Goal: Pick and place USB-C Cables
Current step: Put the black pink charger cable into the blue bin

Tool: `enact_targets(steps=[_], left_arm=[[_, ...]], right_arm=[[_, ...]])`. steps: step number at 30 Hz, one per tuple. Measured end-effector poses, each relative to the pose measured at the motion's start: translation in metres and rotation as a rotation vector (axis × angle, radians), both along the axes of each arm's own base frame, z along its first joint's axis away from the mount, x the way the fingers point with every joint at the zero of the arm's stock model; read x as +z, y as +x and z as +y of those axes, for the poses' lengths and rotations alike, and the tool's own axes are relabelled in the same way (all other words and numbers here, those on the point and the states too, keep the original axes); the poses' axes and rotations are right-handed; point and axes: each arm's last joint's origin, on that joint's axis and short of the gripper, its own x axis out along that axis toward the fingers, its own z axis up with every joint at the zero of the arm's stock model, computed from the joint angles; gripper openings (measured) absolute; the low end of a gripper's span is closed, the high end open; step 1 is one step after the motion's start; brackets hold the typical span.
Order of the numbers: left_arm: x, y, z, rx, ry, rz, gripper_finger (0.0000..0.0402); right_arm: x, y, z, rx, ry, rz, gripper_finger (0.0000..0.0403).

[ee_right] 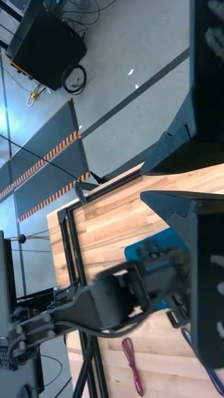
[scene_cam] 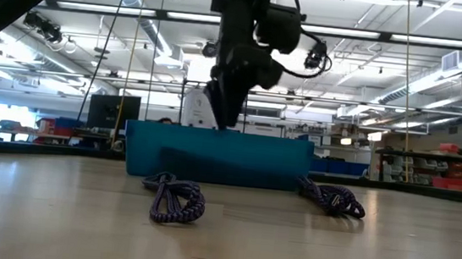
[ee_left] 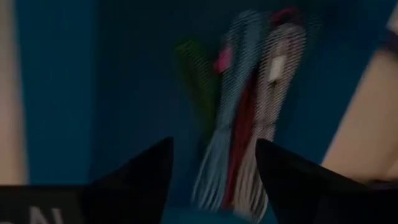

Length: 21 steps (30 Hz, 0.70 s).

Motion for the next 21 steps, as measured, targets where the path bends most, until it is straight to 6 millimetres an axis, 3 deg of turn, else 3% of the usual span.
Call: enact_targets(steps=[5, 8, 16, 21], left_arm=[[0.024, -0.018, 0.004, 0.134, 0.023, 0.166, 0.0227], [0.030, -0.021, -0.006, 0.159, 0.047, 0.202, 0.0223], [0.063, -0.042, -0.066, 0.104, 0.103, 0.139, 0.0222], [0.092, -0.083, -0.096, 0.279, 0.159, 0.076, 0.0222]], right_arm=[[0.000, 0.000, 0.000, 0.001, -0.002, 0.001, 0.0055], [0.000, 0.000, 0.000, 0.002, -0.004, 0.002, 0.0055], [0.000, 0.000, 0.000, 0.023, -0.040, 0.016, 0.0055], [0.000, 0.000, 0.000, 0.020, -0.042, 0.017, 0.0055]])
